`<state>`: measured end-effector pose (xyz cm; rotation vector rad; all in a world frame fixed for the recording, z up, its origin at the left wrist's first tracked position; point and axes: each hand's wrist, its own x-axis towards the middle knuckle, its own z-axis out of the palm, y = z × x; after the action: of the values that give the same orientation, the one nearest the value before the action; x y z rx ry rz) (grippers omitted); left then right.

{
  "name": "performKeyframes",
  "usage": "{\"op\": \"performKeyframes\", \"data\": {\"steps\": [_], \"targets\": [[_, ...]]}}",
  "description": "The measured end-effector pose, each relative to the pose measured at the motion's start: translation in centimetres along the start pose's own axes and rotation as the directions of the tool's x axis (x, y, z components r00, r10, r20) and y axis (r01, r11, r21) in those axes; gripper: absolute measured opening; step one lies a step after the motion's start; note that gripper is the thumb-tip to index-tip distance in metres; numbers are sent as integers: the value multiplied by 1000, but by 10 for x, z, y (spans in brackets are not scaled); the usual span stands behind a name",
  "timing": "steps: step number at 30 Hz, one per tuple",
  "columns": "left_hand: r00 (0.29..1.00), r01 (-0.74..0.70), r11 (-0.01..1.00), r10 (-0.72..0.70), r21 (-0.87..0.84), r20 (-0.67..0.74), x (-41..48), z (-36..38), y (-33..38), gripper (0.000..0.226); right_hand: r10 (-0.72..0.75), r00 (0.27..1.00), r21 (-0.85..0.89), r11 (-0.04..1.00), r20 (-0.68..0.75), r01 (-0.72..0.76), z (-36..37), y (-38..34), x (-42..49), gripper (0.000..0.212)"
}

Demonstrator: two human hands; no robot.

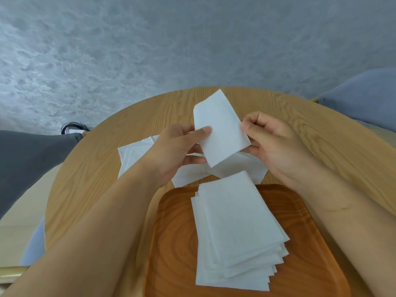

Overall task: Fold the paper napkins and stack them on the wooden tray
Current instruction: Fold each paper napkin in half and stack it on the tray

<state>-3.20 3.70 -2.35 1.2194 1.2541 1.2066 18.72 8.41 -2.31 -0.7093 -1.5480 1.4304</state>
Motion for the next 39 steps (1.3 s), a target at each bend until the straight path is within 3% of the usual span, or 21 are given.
{"op": "performKeyframes", "data": {"steps": [2, 5, 9, 15, 21, 25, 32, 39], "targets": [[999, -34, 999, 34, 23, -13, 0, -1, 0, 24, 29, 999, -22, 999, -18, -29, -1, 0, 0, 15], [999, -49, 998, 49, 29, 13, -2, -2, 1, 26, 54, 998, -69, 996, -44, -57, -2, -1, 0, 29], [998, -43, 996, 40, 74, 38, -4, 2, 4, 26, 25, 999, -176, 984, -26, -29, -2, -1, -2, 17], [999, -45, 996, 46, 79, -12, -5, 4, 4, 26, 50, 999, -255, 965, -21, -54, -2, -2, -3, 20], [993, -70, 989, 82, 132, -83, -3, 0, 4, 25, 88, 994, -245, 964, -72, -103, -5, -7, -6, 17], [986, -79, 990, 95, 115, -139, -3, 1, 3, 25, 134, 991, -226, 965, 3, -130, -2, -13, -8, 26], [954, -76, 997, 81, 31, -287, -4, 2, 8, 25, 188, 979, -356, 922, 76, -149, 0, -16, -13, 42], [962, -57, 998, 55, 1, -268, -4, 1, 10, 30, 225, 971, -390, 904, 85, -175, -4, -19, -15, 46]]}}
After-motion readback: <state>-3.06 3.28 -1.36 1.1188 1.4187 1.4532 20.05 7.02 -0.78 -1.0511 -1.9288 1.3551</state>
